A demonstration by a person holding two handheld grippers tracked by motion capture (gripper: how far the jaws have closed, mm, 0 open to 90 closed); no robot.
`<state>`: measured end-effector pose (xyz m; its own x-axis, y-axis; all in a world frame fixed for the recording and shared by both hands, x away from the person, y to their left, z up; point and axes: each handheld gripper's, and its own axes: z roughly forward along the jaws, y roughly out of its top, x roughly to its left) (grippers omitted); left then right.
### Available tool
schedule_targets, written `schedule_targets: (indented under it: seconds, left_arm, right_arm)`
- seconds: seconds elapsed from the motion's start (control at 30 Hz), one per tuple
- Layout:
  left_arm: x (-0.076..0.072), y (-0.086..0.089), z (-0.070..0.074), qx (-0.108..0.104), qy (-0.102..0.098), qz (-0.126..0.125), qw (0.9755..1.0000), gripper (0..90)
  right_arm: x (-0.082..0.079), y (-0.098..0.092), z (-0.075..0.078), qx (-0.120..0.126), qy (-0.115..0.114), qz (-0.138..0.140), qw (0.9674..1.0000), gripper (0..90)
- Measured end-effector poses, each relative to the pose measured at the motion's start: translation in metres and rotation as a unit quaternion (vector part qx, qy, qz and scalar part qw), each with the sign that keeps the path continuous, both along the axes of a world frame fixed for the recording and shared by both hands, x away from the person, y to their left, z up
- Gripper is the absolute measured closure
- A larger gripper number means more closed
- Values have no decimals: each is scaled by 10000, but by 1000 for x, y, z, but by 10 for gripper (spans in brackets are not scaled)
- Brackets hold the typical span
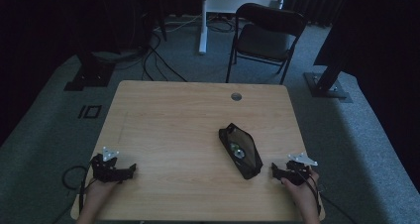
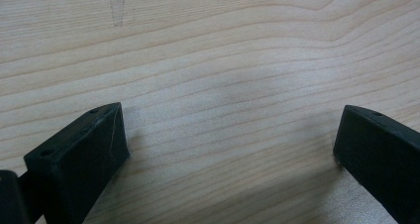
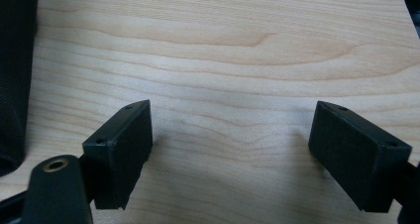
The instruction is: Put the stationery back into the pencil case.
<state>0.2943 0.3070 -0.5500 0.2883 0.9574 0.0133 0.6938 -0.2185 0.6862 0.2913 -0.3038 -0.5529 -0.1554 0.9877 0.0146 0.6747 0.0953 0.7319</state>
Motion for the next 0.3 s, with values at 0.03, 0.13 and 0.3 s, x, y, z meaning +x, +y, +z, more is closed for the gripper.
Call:
schedule_targets:
  seconds: [0.03,0.13,0.3]
  left_arm:
    - [0,0,0,0,2,-1,10000,2]
    - [0,0,0,0,1,0,10000,2]
    - [0,0,0,0,1,0,10000,2]
  right_arm:
    - [0,0,0,1,1,-14,10000,163]
    - [0,1,0,-2,1,-29,10000,162]
    - [0,1,0,-3,3,-27,10000,161]
